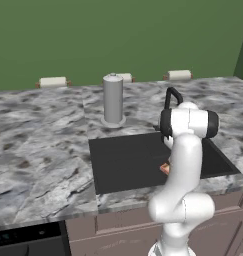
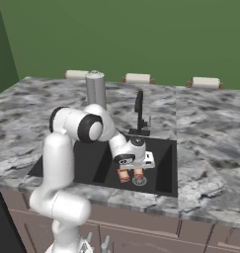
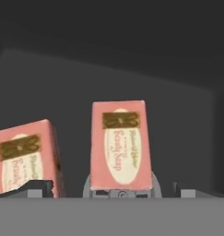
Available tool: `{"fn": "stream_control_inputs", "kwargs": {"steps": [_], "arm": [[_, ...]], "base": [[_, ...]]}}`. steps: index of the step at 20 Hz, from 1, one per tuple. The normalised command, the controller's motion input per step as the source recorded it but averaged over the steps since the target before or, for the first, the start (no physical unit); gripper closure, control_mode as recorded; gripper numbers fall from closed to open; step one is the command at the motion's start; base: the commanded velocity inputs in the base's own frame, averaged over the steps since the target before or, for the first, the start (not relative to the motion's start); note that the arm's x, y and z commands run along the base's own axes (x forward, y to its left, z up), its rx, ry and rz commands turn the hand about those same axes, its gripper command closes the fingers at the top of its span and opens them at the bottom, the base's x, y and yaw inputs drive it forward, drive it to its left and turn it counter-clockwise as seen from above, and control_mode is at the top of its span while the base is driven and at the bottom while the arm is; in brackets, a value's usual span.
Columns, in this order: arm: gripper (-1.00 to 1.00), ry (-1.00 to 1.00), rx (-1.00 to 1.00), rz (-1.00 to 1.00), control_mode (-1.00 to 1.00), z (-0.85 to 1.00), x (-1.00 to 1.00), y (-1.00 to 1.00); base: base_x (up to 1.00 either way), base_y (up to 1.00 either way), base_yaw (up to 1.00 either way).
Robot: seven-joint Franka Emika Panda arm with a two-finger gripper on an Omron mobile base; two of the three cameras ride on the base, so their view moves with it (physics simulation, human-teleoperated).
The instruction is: Pick up the bar soap and bar soap from the sink, and place them back in the cabinet, and close the cabinet doors.
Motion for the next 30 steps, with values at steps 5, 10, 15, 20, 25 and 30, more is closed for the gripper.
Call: {"fn": "stream_control_inputs", "kwargs": {"steps": [5,10,15,20,25,30], "arm": [[-1.0,0.0,0.0,0.0,-1.0,-0.19,0.25,0.0],[-1.0,0.0,0.0,0.0,-1.0,-0.15,0.25,-0.03],[-1.0,0.0,0.0,0.0,-1.0,-0.16,0.18,-0.02],[-1.0,0.0,0.0,0.0,-1.0,-0.18,0.11,0.0],[-1.0,0.0,0.0,0.0,-1.0,-0.19,0.06,0.0],[-1.0,0.0,0.0,0.0,-1.0,-0.2,0.01,0.0]], "base": [[0.0,0.0,0.0],[0.0,0.0,0.0],[0.0,0.0,0.0],[0.0,0.0,0.0],[0.0,0.0,0.0],[0.0,0.0,0.0]]}}
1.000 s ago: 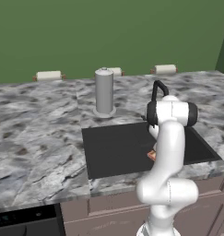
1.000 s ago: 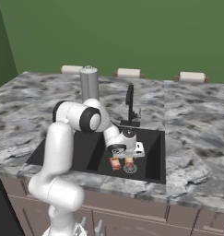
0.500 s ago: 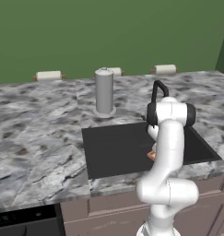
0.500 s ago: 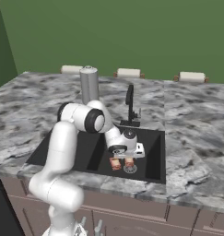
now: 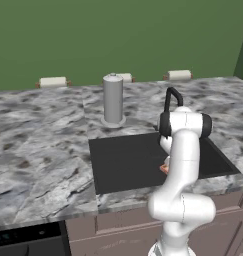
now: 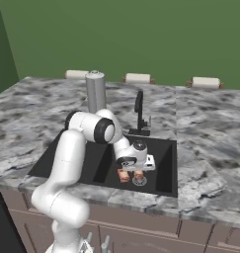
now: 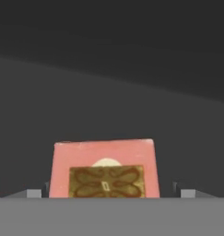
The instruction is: Pick up the bar soap and bar soap from the sink, and place them back in the cabinet, and close the cabinet doors.
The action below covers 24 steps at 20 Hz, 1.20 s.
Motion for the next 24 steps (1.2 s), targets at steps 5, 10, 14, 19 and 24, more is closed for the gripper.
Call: {"fn": "stream_control_inputs", "kwargs": {"steps": [5,10,14,19,24], "arm": [[1.0,0.0,0.0,0.0,-1.0,-0.17,0.06,0.0],[1.0,0.0,0.0,0.0,-1.0,0.0,0.0,0.0],[1.0,0.0,0.0,0.0,-1.0,0.0,0.0,0.0],[1.0,0.0,0.0,0.0,-1.0,0.0,0.0,0.0],[1.0,0.0,0.0,0.0,-1.0,0.05,0.0,-0.01]], "base": [[0.0,0.0,0.0],[0.0,0.0,0.0],[0.0,0.0,0.0],[0.0,0.0,0.0],[0.0,0.0,0.0]]}}
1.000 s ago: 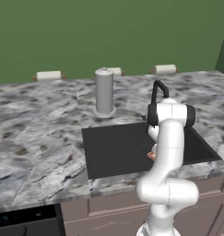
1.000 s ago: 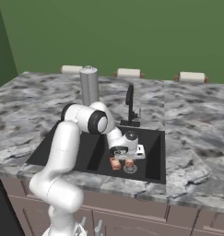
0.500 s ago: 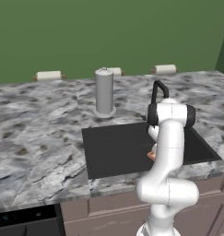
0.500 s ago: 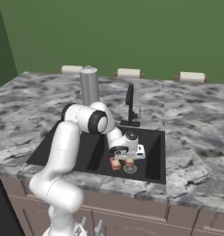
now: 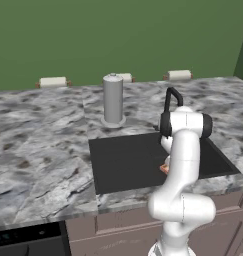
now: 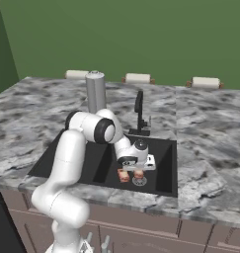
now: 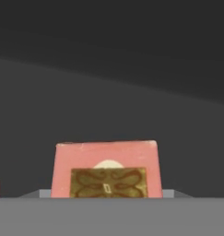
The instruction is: Pick up the bar soap and bar soap from the sink, and place them back in the cabinet, and close the cabinet doors.
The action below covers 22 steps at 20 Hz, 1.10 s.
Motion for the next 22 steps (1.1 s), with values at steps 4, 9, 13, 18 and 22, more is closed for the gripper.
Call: {"fn": "stream_control_inputs", "kwargs": {"steps": [4,9,13,18,22], "arm": [[1.0,0.0,0.0,0.0,-1.0,0.25,0.0,-0.01],[1.0,-0.01,0.0,0.0,-1.0,0.38,0.0,0.0],[1.0,0.0,0.0,0.0,-1.0,0.38,0.0,0.0],[1.0,0.0,0.0,0.0,-1.0,0.38,0.0,0.0],[1.0,0.0,0.0,0.0,-1.0,0.41,0.0,0.0]], "base": [[0.0,0.0,0.0],[0.0,0.0,0.0],[0.0,0.0,0.0],[0.0,0.0,0.0],[0.0,0.0,0.0]]}}
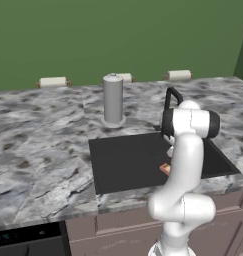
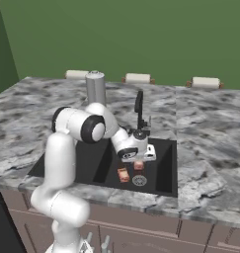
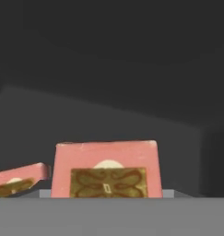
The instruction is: Pick up the bar soap and bar soap from the sink, and place them back in the cabinet, and close the cabinet doors.
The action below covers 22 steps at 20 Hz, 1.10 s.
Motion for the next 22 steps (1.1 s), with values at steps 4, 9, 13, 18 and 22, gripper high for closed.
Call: {"fn": "stream_control_inputs", "kwargs": {"steps": [4,9,13,18,22], "arm": [[1.0,0.0,0.0,0.0,-1.0,0.37,0.0,0.0],[1.0,-0.03,0.0,0.0,-1.0,0.37,-0.21,0.0],[1.0,-0.07,0.0,0.0,-1.0,0.36,-0.43,0.03],[1.0,-0.06,0.0,0.0,-1.0,0.35,-0.39,0.1],[1.0,-0.06,0.0,0.0,-1.0,0.42,-0.39,0.16]], "base": [[0.0,0.0,0.0],[0.0,0.0,0.0],[0.0,0.0,0.0],[0.0,0.0,0.0],[0.0,0.0,0.0]]}}
